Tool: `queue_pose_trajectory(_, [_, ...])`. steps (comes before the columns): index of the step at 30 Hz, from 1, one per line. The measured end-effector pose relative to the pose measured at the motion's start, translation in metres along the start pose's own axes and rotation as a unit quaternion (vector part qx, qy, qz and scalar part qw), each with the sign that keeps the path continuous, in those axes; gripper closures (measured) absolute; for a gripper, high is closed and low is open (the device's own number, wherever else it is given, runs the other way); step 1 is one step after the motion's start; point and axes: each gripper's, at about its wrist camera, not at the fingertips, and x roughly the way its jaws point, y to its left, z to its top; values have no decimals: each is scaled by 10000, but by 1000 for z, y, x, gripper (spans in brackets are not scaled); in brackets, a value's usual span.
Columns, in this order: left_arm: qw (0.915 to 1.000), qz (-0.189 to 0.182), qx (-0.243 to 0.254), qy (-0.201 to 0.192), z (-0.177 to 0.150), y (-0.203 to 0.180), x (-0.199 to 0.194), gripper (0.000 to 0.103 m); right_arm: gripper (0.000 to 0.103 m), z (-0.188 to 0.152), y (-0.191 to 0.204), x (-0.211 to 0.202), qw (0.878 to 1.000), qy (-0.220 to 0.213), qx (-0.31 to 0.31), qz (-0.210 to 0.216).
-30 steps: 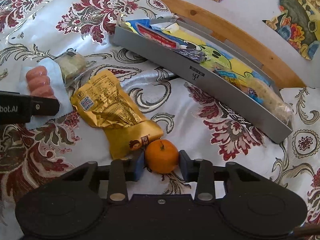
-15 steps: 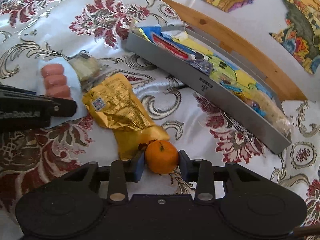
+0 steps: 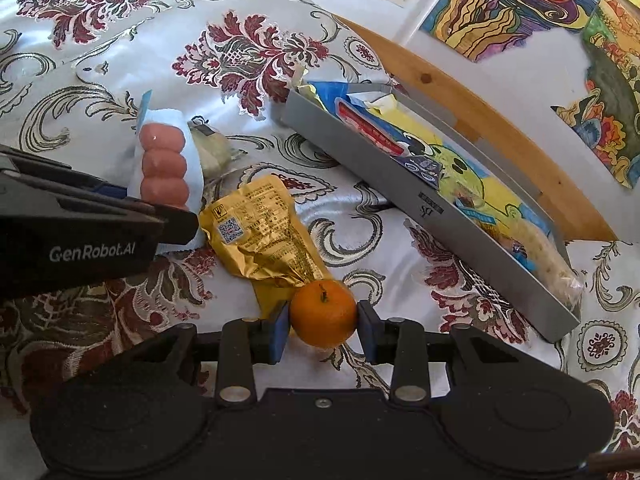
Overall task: Organize snacks
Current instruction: 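Close the right tool on the orange while the left tool grips the sausage pack's blue edge, then lift the orange and sausage pack and carry them over the grey tray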
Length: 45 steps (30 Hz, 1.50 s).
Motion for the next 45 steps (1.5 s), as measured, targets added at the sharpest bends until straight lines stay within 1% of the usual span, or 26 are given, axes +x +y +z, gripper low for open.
queue_pose_trajectory(8, [10000,-47,57,-52,0,-2,0,85,66,0,0,0,10000,-25,-16,4])
queue_pose_trajectory(11, [9999,-77,84,-128,0,-3,-3,86,66,1,1,-2,10000,-49,-29,10])
queue_pose_trajectory(21, [9997,-67,108,-201,0,-4,-4,86,66,1,2,-2,9999,-94,-47,-3])
queue_pose_trajectory(34, [9994,-127,160,-296,3,-7,-9,86,66,3,3,-8,9994,-303,-111,-80])
queue_pose_trajectory(45, [9982,-86,169,-562,15,-15,-19,86,66,8,-3,-18,9982,-537,-93,-241])
